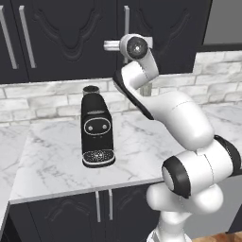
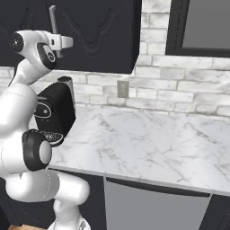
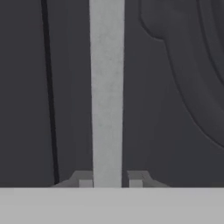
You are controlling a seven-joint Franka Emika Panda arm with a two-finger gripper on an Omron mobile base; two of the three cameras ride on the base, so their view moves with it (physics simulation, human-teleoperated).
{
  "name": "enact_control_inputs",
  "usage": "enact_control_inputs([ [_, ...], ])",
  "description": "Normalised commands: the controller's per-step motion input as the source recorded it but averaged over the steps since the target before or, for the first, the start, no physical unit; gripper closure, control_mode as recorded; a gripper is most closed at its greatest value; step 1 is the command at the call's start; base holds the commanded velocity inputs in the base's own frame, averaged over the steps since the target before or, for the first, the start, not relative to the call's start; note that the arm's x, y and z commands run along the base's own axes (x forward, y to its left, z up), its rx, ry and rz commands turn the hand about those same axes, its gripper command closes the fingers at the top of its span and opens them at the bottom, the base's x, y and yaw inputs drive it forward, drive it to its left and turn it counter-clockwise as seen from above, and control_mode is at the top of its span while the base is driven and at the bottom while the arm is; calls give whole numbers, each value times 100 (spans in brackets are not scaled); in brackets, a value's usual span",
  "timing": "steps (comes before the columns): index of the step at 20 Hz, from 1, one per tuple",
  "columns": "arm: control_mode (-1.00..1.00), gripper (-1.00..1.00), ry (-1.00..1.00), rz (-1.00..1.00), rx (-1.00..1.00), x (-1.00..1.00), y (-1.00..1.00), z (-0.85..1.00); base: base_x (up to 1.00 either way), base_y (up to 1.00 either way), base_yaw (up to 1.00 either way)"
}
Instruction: Open the cabinet and move the ladle to the pot. Then close the cabinet.
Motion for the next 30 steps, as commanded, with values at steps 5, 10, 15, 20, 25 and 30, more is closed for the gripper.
enact_control_inputs([
  [5, -100, 100, 11, -2, 1, -35, -1, 74, 0, 0, 0],
  [10, -100, 100, 14, 0, 5, -74, -17, 62, 0, 0, 0],
  [15, -100, 100, 6, 0, 8, -98, -27, 44, 0, 0, 0],
  [20, -100, 100, -11, 0, 10, -100, -46, 22, 0, 0, 0],
  [25, -100, 100, -22, 0, 13, -100, -62, 18, 0, 0, 0],
  [30, -100, 100, -20, 0, 15, -100, -60, 28, 0, 0, 0],
])
